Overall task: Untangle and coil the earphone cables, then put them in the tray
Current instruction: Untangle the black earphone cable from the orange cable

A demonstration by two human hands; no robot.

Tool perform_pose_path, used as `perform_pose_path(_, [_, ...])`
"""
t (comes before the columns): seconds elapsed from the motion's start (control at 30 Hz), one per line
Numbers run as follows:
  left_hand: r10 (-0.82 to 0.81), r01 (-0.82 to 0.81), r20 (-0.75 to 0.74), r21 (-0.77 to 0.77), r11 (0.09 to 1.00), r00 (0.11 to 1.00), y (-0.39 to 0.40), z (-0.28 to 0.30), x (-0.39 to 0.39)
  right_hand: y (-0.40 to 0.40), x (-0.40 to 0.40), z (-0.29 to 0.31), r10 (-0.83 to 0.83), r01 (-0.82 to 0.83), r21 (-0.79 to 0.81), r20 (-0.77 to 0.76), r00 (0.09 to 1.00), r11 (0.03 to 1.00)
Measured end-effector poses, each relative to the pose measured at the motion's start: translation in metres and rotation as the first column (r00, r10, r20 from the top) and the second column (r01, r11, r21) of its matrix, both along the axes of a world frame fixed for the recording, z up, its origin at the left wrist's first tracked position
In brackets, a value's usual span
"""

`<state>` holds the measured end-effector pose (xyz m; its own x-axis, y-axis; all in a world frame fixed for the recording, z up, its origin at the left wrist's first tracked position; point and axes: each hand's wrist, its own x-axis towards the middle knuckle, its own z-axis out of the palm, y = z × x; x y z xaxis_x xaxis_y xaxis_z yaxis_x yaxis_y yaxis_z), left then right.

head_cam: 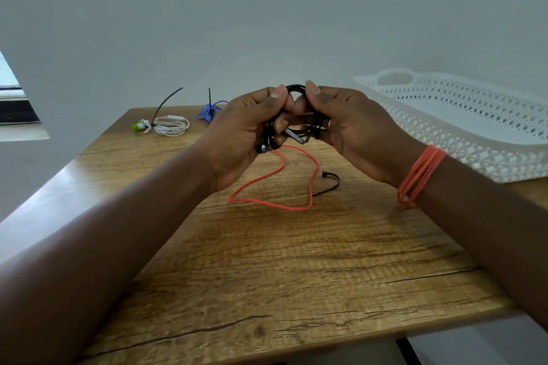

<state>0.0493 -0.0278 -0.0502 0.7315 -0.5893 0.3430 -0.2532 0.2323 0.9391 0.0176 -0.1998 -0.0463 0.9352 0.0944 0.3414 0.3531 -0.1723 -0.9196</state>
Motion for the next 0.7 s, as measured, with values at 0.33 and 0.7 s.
perform_pose_path(0.33, [0.084, -0.085, 0.026, 0.034, 0.996, 0.996, 0.0011, -0.0018, 0.0007, -0.0015, -0.0066, 0.0058, -0.204, 0.271, -0.41, 0.201, 0.958, 0.871])
perform_pose_path(0.7, [0.166, -0.169, 0.055, 0.034, 0.985, 0.985, -0.0006, -0.0029, 0.001, 0.0002, -0.0062, 0.0014, -0.149, 0.155, -0.27, 0.041, 0.988, 0.95])
